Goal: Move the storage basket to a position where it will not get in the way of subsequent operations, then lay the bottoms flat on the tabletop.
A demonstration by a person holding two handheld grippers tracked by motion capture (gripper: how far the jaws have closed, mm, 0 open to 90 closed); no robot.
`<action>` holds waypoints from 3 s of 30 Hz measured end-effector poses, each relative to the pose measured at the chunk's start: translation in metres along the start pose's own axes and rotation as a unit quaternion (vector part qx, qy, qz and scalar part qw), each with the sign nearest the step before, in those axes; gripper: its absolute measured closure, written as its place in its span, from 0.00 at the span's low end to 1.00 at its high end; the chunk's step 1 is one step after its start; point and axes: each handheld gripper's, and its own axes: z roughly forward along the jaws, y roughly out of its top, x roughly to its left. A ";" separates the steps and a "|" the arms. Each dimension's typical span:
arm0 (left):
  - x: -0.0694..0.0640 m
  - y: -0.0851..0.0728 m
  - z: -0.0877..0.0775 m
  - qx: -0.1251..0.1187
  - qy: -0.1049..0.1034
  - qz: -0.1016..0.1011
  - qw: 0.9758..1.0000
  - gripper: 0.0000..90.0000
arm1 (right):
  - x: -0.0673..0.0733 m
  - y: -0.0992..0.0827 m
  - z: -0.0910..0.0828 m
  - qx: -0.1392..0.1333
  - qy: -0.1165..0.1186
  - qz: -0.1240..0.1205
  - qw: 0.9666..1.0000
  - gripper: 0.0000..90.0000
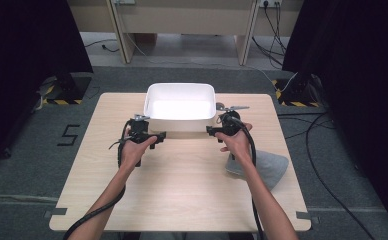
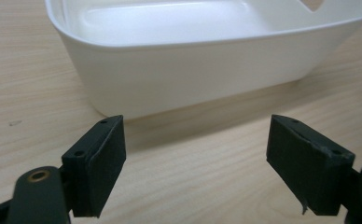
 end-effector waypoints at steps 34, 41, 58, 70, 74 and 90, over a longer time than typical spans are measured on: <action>-0.021 -0.090 -0.065 -0.013 -0.053 0.036 0.998 0.21 | -0.039 -0.055 -0.091 -0.057 0.022 -0.003 0.998 0.34; -0.023 -0.101 -0.072 -0.017 -0.063 0.034 0.997 0.20 | -0.043 -0.073 -0.103 -0.074 0.018 -0.007 0.997 0.33; -0.008 -0.127 -0.080 0.002 -0.037 0.052 0.998 0.20 | -0.057 -0.102 -0.116 -0.060 0.009 -0.012 0.998 0.31; -0.007 -0.148 -0.079 0.019 -0.003 0.085 0.996 0.20 | -0.057 -0.117 -0.118 -0.039 0.003 -0.036 0.999 0.28; -0.009 -0.156 -0.076 0.027 0.004 0.096 0.995 0.18 | -0.057 -0.123 -0.121 -0.037 0.003 -0.038 0.999 0.28; -0.009 -0.156 -0.075 0.031 -0.001 0.100 0.994 0.15 | -0.068 -0.138 -0.117 -0.026 -0.010 -0.036 0.999 0.29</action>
